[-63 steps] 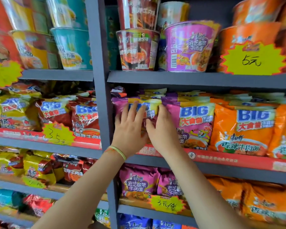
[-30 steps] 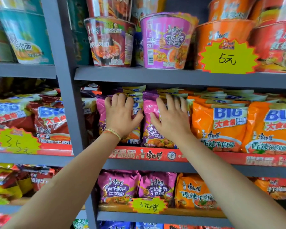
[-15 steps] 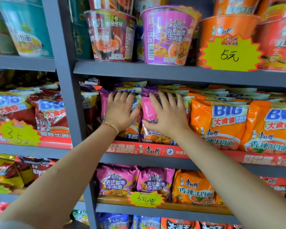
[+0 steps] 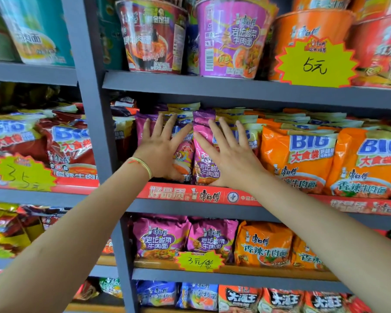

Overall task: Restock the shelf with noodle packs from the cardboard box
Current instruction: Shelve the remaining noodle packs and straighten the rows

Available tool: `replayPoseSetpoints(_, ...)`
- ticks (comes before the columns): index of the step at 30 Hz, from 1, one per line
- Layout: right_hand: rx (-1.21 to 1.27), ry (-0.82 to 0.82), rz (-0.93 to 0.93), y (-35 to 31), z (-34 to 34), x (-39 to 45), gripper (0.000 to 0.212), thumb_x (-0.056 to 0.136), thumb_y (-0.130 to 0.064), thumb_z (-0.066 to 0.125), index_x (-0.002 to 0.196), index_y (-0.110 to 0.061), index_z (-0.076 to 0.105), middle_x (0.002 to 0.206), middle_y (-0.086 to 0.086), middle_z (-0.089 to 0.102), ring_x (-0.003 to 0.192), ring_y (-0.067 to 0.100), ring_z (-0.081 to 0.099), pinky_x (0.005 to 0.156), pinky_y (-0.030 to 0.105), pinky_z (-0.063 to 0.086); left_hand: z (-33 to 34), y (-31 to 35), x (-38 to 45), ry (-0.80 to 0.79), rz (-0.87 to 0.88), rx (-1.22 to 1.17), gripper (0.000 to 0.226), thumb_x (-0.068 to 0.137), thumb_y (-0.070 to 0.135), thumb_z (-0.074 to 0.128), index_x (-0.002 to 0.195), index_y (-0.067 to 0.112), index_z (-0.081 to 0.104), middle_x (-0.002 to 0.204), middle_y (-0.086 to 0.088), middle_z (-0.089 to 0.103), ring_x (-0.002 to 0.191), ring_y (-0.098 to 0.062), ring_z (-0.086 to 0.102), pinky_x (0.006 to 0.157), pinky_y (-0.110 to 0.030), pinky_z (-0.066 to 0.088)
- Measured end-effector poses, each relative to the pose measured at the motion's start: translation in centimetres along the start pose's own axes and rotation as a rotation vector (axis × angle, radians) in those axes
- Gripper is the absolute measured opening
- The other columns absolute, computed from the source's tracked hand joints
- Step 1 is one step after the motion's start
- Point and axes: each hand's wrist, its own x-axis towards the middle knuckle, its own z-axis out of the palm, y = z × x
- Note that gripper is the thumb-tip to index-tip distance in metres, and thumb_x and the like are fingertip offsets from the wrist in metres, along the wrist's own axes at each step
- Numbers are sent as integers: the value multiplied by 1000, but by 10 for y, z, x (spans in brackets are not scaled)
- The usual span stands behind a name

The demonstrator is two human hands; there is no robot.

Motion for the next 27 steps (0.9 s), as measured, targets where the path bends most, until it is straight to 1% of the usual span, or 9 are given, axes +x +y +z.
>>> replayPoseSetpoints(4,-9,-1,63,4,-2,8,142,54,-93,58,155,-28,-18,164,20,-9,150,43,-8,116,66,-3,5,1,5,-14,-17,17,145,53,85,70,148,37,-30,164,-12,-16,149,-42,-17,117,-64,-4)
replayPoseSetpoints(8,-10,-50,60,2,-6,8,138,57,-93,55,155,-29,-17,164,19,-4,150,43,-2,115,65,-2,4,-3,5,-13,9,0,145,52,86,69,150,37,-27,165,-11,-12,150,-41,-14,118,-65,-2)
replayPoseSetpoints(10,36,-32,23,0,-10,4,120,69,-91,45,156,-30,-11,165,18,5,150,40,6,117,61,3,4,-6,2,14,38,-53,137,53,91,59,153,38,-18,165,-10,-5,151,-39,-8,118,-65,0)
replayPoseSetpoints(12,109,61,67,0,-16,2,96,83,-83,30,158,-30,3,162,17,19,149,37,18,119,56,9,4,-8,-1,142,45,-177,115,63,94,39,156,37,2,164,-8,14,151,-35,5,119,-64,4)
replayPoseSetpoints(14,131,160,148,-2,-19,5,83,91,-72,26,158,-24,16,158,18,30,146,36,27,119,54,13,5,-8,0,317,23,-236,87,81,80,26,154,32,24,157,-7,33,149,-34,18,119,-62,8)
replayPoseSetpoints(16,120,175,177,-9,-16,12,81,92,-68,27,156,-19,23,157,19,33,145,37,30,119,53,13,5,-7,6,373,-21,-215,74,91,66,19,151,27,33,155,-9,38,149,-35,21,120,-60,8)
replayPoseSetpoints(19,114,124,211,-15,-8,23,82,93,-69,26,156,-18,21,157,18,33,146,37,28,120,53,14,8,-6,17,319,-90,-191,76,91,63,10,151,23,34,158,-10,35,150,-36,19,121,-57,6)
replayPoseSetpoints(23,115,87,287,-10,2,32,78,93,-66,25,156,-20,20,155,17,37,145,36,30,121,51,15,18,-8,23,292,-119,-171,71,94,62,13,149,25,39,153,-9,42,145,-35,29,120,-57,10)
replayPoseSetpoints(27,132,125,295,-10,-2,34,72,94,-63,26,151,-20,33,149,14,45,139,34,38,117,52,23,12,-9,24,305,-132,-163,64,96,60,18,137,24,52,133,-8,59,127,-35,48,113,-58,21)
